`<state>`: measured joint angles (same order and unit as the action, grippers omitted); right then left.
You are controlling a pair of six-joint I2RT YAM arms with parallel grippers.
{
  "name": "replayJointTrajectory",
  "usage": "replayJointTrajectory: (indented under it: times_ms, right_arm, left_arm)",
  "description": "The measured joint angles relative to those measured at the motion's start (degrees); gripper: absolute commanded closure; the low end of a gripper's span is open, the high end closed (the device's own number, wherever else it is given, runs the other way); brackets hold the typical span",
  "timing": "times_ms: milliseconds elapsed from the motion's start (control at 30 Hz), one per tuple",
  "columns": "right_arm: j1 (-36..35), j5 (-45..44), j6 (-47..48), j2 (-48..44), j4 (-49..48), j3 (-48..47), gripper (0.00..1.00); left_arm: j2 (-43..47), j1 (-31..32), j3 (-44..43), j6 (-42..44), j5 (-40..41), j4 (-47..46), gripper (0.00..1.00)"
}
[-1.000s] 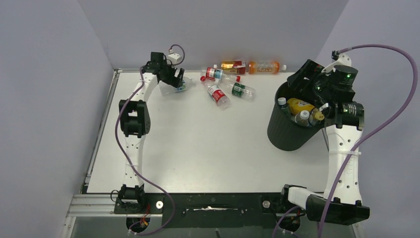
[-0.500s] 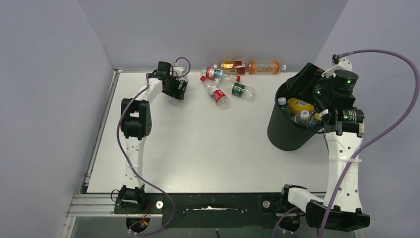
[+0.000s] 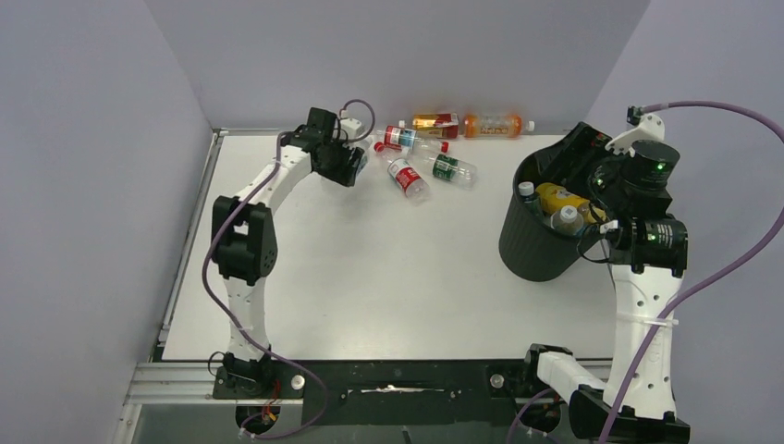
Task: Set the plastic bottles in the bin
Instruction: Pick up the plastic bottle at the center of the board, then place the plastic bottle in the trash bin.
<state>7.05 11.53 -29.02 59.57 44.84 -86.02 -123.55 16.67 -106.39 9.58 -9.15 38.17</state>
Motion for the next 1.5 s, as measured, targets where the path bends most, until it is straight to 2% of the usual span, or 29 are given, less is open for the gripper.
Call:
replayJointTrajectory:
  times_ms: [200, 333, 600, 767, 867, 1133, 1500]
  right_arm:
    - [0.0, 0.1, 0.0, -0.1, 1.6, -0.8, 0.10]
    - [0.0, 0.1, 0.0, -0.1, 2.5, -2.5, 0.10]
    - [0.0, -0.4, 0.1, -0.6, 4.0, -7.3, 0.09]
    - [0.0, 0.1, 0.2, -0.7, 4.0, -8.5, 0.04]
    - [0.0, 3.8, -0.5, -0.1, 1.9, -7.9, 0.02]
    - [0.3, 15.4, -5.4, 2.6, -5.9, -1.9, 0.01]
    - [1.2, 19.6, -8.8, 4.3, -8.1, 0.7, 0.01]
  left_arm:
    - [11.8, 6.8, -0.4, -2.5, 0.6, 0.9, 0.54]
    - [14.8, 12.9, -5.0, -4.6, -0.1, 1.2, 0.54]
    - [14.1, 22.5, -13.2, -12.4, -6.8, -2.1, 0.55]
    - [9.3, 26.9, -20.1, -15.6, -10.8, -4.6, 0.55]
    - [6.5, 29.3, -23.2, -17.0, -12.3, -5.1, 0.55]
    - [4.5, 32.9, -23.9, -20.1, -15.5, -6.8, 0.55]
    - [4.5, 34.5, -22.6, -21.6, -16.2, -12.1, 0.55]
